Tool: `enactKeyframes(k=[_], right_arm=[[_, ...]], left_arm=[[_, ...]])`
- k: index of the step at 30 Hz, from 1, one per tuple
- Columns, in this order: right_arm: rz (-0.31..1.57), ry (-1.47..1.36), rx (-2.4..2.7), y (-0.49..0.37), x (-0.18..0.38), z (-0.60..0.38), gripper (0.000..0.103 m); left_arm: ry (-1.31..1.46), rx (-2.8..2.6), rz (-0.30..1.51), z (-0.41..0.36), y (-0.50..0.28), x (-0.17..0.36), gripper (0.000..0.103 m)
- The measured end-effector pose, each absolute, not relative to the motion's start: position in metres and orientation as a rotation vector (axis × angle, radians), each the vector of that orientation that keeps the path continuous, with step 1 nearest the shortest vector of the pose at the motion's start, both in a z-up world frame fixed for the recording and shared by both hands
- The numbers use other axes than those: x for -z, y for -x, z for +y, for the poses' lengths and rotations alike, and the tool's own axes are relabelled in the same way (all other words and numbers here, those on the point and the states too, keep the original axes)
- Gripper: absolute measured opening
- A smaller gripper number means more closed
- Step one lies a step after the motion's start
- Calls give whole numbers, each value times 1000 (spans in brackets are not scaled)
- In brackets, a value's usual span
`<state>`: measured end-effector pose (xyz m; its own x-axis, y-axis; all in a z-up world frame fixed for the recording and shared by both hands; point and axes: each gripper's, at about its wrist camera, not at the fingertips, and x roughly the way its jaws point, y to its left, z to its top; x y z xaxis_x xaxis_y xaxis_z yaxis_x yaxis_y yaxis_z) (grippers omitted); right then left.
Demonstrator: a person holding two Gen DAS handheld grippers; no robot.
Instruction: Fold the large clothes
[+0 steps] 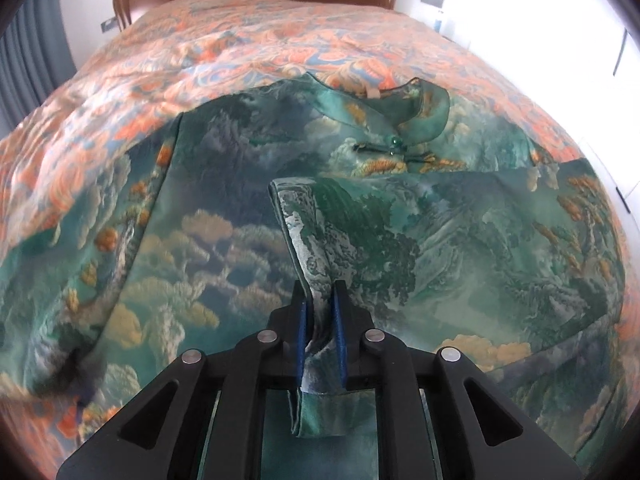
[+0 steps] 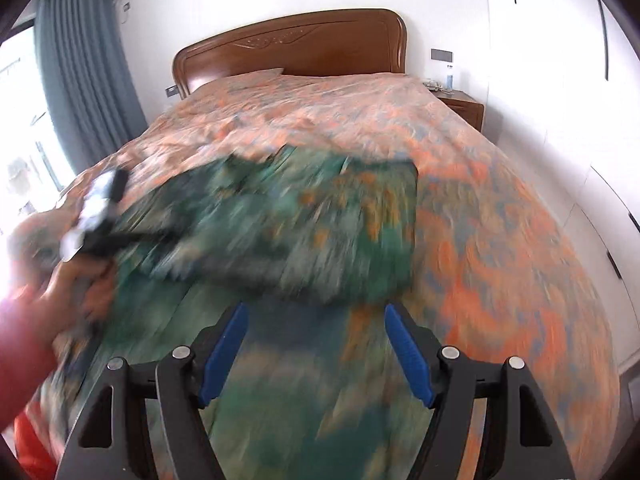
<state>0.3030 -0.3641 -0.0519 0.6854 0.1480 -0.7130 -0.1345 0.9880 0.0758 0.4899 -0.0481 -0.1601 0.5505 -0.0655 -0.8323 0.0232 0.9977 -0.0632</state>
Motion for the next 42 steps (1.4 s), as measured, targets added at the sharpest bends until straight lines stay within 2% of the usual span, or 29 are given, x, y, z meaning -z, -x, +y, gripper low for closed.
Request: enactKeyframes(k=[5,10,15,19,21,27,32,37,42], right_arm=[[822,30,-140,-394,87,-360,73],[1020,59,-107,-432,162,-362,73],[1048,64,-97,-440,151,-355,73],[900,-32,-77,-457,106,-363,73],[884,-56,-42,-476,102,-366,73],[1071,-31,48,-519,166,-366,74],[1028,2,58,-506,161,-356,74],[899,2,36,-437,129,-355,74],[910,0,-22,-384,131,-345,74]], left_arm=[[53,36,990,-48,-493,174,23],[41,47,976,-51,-492,185,26],[36,44,950,-51,-487,190,26],[23,36,934,-53,-486,192,26],[20,31,928,-54,-485,193,26],[25,35,927,-54,-483,196,26],[24,33,918,-54,-481,198,26],[16,27,911,-55,-480,198,26],[-16,11,910,-60,-478,199,26]])
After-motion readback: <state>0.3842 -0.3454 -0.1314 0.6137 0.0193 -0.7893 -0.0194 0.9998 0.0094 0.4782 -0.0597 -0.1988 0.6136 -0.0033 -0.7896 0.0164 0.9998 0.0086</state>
